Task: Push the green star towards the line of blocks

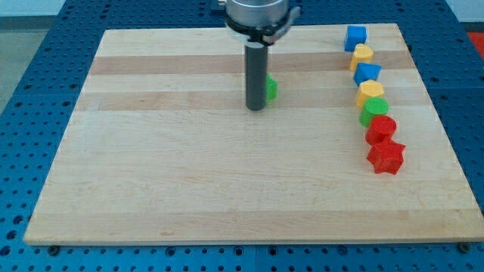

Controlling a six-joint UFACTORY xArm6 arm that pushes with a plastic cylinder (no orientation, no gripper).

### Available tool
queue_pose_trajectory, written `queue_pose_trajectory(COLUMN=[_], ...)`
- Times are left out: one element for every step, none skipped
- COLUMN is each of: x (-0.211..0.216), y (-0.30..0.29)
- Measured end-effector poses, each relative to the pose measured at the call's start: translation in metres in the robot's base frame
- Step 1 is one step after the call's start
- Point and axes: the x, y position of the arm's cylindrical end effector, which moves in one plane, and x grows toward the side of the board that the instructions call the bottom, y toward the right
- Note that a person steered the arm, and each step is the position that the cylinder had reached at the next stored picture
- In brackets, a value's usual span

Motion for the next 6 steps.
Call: queue_pose_trajectory(x=[-0.042, -0.093, -0.136, -0.113, -0.045, -0.033], y=[-0.004, 0.001, 0.01, -0.051, -0.078, -0.015])
